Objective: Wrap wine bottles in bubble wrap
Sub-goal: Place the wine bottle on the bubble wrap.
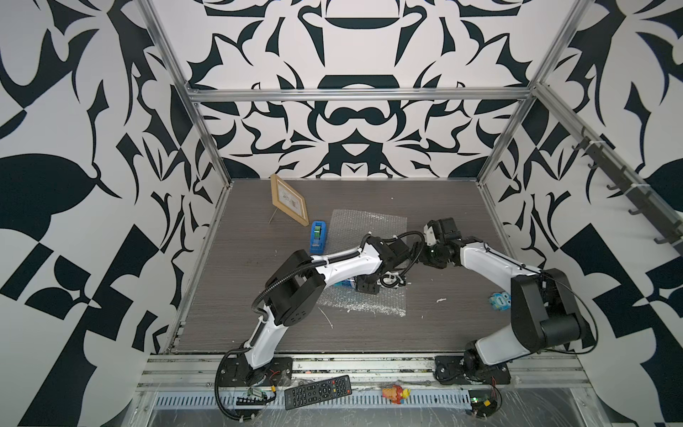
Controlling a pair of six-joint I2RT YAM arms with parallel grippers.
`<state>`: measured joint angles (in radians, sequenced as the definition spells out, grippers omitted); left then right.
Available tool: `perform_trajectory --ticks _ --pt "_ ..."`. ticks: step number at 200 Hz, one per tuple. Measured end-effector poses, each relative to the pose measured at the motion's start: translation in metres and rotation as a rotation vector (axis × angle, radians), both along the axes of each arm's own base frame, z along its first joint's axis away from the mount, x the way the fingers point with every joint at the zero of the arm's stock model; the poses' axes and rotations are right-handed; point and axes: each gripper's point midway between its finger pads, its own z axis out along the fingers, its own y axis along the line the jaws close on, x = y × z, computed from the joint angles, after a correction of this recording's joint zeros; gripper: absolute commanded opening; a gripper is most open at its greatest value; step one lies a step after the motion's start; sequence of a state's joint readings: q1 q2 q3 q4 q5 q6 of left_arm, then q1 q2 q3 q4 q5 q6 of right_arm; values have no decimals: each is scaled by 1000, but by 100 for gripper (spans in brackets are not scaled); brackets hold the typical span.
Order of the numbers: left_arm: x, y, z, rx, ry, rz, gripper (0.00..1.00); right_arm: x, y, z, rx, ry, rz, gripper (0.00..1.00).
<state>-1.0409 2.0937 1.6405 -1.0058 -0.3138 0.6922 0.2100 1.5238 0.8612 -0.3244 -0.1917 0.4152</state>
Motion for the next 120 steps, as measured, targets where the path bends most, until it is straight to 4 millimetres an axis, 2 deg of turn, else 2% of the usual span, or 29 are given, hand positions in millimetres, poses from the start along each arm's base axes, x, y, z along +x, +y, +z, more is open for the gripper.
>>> perform_trajectory --ticks 16,28,65,108,120 --pt "-2 1 -5 4 12 -1 33 -1 0 0 -1 1 0 66" --pt "-5 1 -11 6 29 0 41 -1 0 0 -1 1 0 66" --pt "-8 2 -19 2 45 -7 51 0 0 6 2 -18 0 66" --pt "-13 3 -17 -23 50 -16 75 -3 -1 6 1 -9 0 66" --pt "-15 5 -14 -33 56 -26 78 -3 -1 6 0 -5 0 66"
